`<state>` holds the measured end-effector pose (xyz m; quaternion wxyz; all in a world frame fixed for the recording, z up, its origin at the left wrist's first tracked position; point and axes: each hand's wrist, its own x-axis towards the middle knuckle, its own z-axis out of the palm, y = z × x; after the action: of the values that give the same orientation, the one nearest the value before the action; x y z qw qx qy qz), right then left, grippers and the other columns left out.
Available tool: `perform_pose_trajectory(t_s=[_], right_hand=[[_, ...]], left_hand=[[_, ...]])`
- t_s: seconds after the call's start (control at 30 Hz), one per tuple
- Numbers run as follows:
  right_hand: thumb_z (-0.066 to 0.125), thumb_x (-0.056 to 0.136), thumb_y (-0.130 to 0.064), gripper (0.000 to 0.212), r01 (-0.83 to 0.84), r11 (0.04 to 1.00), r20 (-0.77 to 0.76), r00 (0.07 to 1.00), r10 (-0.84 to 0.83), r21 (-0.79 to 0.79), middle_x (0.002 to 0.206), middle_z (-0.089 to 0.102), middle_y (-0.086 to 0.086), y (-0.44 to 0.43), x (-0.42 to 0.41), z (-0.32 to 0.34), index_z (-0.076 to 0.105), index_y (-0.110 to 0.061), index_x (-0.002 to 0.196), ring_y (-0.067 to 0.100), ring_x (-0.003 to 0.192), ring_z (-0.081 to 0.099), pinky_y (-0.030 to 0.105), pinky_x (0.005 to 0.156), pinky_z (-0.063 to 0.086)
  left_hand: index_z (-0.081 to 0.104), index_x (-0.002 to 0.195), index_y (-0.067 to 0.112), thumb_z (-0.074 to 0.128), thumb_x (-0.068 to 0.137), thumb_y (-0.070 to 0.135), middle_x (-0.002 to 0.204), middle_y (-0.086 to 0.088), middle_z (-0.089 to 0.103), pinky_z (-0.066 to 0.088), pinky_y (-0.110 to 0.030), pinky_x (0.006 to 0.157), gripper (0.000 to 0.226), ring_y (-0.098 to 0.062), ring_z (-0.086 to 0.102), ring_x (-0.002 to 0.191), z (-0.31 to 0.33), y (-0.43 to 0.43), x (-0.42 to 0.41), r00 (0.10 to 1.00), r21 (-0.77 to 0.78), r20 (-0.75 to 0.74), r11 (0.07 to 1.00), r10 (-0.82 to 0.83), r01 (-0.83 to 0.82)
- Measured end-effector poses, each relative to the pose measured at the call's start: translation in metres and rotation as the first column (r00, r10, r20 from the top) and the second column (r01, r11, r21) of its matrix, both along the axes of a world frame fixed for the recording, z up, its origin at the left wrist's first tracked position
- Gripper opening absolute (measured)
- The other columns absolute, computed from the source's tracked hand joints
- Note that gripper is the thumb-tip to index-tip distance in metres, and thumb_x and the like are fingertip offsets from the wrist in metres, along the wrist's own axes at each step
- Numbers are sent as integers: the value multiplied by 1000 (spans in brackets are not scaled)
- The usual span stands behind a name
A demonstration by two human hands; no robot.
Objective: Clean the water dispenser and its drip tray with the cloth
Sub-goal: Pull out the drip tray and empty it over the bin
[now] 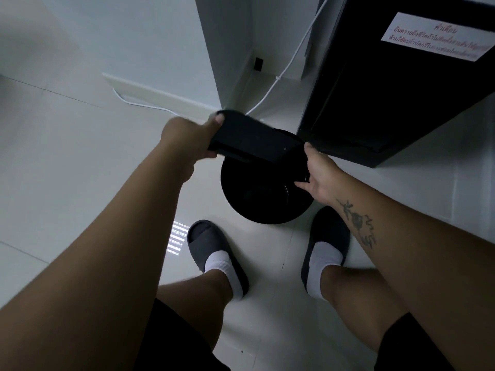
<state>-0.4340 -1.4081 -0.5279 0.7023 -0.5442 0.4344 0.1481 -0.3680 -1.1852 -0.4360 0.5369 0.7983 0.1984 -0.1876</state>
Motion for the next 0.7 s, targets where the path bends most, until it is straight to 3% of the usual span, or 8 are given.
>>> perform_pose_trajectory(t_s=[0.13, 0.23, 0.3, 0.4, 0.47, 0.53, 0.63, 0.7], right_hand=[[46, 99, -47, 57, -68, 996, 8, 998, 69, -51, 147, 45, 2, 4, -1, 0, 34, -19, 147, 22, 127, 50, 41, 94, 49], [45, 100, -46, 58, -42, 994, 112, 992, 53, -99, 149, 40, 1, 2, 9, 3, 30, -18, 149, 20, 130, 47, 40, 102, 47], [45, 100, -45, 59, -76, 990, 74, 994, 86, -122, 151, 38, 1, 3, 4, 2, 29, -18, 150, 19, 128, 47, 38, 99, 48], [47, 100, -45, 60, -112, 983, 4, 994, 114, -144, 150, 39, 2, 9, -4, -3, 29, -17, 150, 21, 125, 50, 37, 95, 50], [46, 99, -44, 56, -66, 984, 56, 995, 77, -167, 145, 43, -2, 8, 1, -7, 33, -16, 147, 20, 121, 51, 38, 96, 49], [47, 98, -46, 59, -78, 990, 22, 996, 81, -121, 147, 42, 0, 8, -2, -8, 33, -17, 148, 22, 125, 50, 40, 97, 48], [49, 93, -57, 69, -63, 998, 4, 998, 63, -18, 149, 44, 4, 13, -11, -5, 34, -19, 149, 23, 128, 50, 41, 97, 48], [43, 93, -64, 70, 28, 999, 59, 998, -29, 25, 150, 42, 4, 7, -7, 2, 33, -23, 149, 25, 133, 46, 43, 102, 46]], left_hand=[[54, 85, 0, 74, 86, 40, 91, -20, 65, 59, -47, 83, 44, -36, 73, 79, 7, -8, -1, 998, 37, 39, 998, 54, -55], [55, 72, 8, 71, 88, 41, 76, -9, 65, 61, -37, 78, 40, -25, 73, 71, 15, -8, 10, 987, 27, 154, 998, 46, -51], [56, 70, 3, 69, 89, 45, 61, -6, 64, 60, -26, 66, 48, -16, 69, 54, 6, -5, 5, 994, 143, 110, 989, 12, -28], [61, 77, -4, 67, 89, 48, 59, -9, 62, 55, -23, 56, 54, -24, 71, 58, -8, -3, 0, 998, 189, 55, 981, 26, -36], [54, 61, 7, 64, 90, 50, 64, -12, 64, 50, -27, 58, 52, -24, 72, 65, -6, -5, 4, 990, 196, 142, 980, 10, -38], [51, 63, 10, 63, 91, 48, 69, -10, 64, 55, -22, 61, 49, -13, 69, 58, -5, -6, 1, 994, 208, 109, 978, -28, 5], [61, 67, 6, 70, 87, 46, 72, -13, 68, 60, -44, 81, 45, -29, 73, 70, -5, -6, -2, 994, 149, 111, 989, -16, 0], [68, 77, 5, 71, 87, 42, 78, -11, 69, 60, -44, 83, 39, -30, 72, 76, 1, -9, -1, 986, 77, 164, 997, -6, -7]])
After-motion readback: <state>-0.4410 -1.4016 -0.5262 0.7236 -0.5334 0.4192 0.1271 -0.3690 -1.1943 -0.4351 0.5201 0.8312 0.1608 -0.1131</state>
